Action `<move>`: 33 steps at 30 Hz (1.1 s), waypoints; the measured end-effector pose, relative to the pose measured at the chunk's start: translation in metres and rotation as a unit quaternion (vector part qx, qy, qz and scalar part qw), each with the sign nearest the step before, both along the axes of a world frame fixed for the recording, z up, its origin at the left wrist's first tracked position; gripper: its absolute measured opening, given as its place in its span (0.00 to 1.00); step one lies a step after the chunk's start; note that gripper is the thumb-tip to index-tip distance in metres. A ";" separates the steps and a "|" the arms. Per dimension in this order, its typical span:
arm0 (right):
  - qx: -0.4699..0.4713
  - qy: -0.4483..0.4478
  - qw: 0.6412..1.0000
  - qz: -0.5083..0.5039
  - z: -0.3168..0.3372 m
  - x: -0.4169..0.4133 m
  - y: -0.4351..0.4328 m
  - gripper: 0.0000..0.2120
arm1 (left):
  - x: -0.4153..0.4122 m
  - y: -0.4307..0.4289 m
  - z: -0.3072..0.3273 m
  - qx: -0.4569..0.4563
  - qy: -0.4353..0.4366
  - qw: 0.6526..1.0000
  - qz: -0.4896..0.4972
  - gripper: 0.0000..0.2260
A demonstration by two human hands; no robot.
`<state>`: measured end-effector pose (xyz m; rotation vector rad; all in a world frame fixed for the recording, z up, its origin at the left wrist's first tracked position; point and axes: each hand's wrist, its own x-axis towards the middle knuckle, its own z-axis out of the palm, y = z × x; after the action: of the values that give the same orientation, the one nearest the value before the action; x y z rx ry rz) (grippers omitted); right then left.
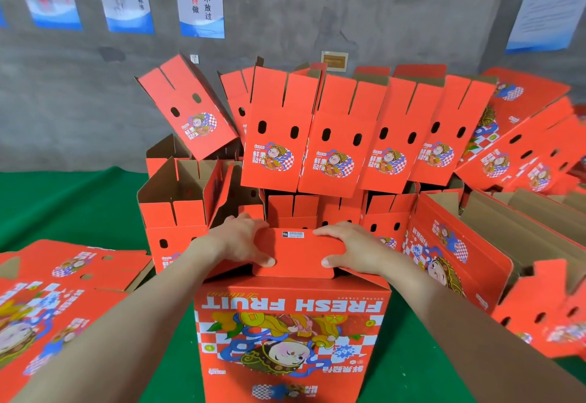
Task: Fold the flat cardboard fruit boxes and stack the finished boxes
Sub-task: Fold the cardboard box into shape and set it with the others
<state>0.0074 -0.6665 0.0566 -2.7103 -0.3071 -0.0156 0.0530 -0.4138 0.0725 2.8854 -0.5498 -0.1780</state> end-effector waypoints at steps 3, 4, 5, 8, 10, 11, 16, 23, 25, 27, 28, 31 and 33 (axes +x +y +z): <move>-0.018 -0.014 1.000 0.001 -0.001 -0.002 0.000 0.30 | -0.001 -0.002 -0.001 0.004 -0.009 1.000 0.006 0.37; -0.023 -0.017 1.000 0.000 -0.001 -0.003 0.000 0.30 | -0.002 -0.003 -0.002 0.003 -0.010 1.000 0.011 0.37; -0.029 -0.020 0.999 0.000 -0.002 -0.003 0.001 0.30 | -0.002 -0.004 -0.002 0.001 -0.012 1.000 0.015 0.37; -0.051 -0.031 0.998 -0.006 -0.003 -0.003 0.002 0.30 | -0.006 -0.007 -0.001 0.001 -0.019 0.999 0.034 0.36; -0.065 -0.038 0.997 -0.010 -0.004 -0.003 0.004 0.30 | -0.009 -0.009 -0.003 0.006 -0.034 0.998 0.043 0.35; -0.072 -0.042 0.996 -0.010 -0.005 -0.003 0.004 0.30 | -0.011 -0.010 -0.004 0.010 -0.044 0.998 0.045 0.35; -0.073 -0.035 0.997 0.003 -0.006 -0.002 0.000 0.28 | -0.007 -0.001 -0.003 -0.009 -0.033 0.999 0.007 0.36; -0.067 -0.028 0.997 0.013 -0.009 0.002 -0.002 0.22 | -0.004 0.012 -0.006 -0.056 -0.017 0.998 -0.031 0.33; -0.069 -0.028 0.997 0.012 -0.009 0.002 -0.002 0.22 | -0.005 0.015 -0.004 -0.133 -0.030 0.990 -0.037 0.30; -0.073 -0.028 0.997 0.007 -0.008 0.002 -0.003 0.22 | -0.009 0.021 -0.001 -0.244 -0.042 0.969 -0.022 0.31; -0.075 -0.030 0.997 0.006 -0.008 0.002 -0.003 0.22 | -0.012 0.026 0.001 -0.311 -0.028 0.950 0.001 0.32; -0.077 -0.037 0.996 0.008 -0.010 0.000 -0.006 0.22 | -0.017 0.044 -0.002 -0.438 0.058 0.892 0.095 0.27; -0.060 -0.046 0.997 0.009 -0.010 0.000 -0.007 0.21 | -0.021 0.057 -0.012 -0.402 0.133 0.894 0.148 0.21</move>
<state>0.0074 -0.6731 0.0461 -2.8315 -0.3699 -0.1220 0.0318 -0.3566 0.0601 2.0471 -0.0795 -0.2254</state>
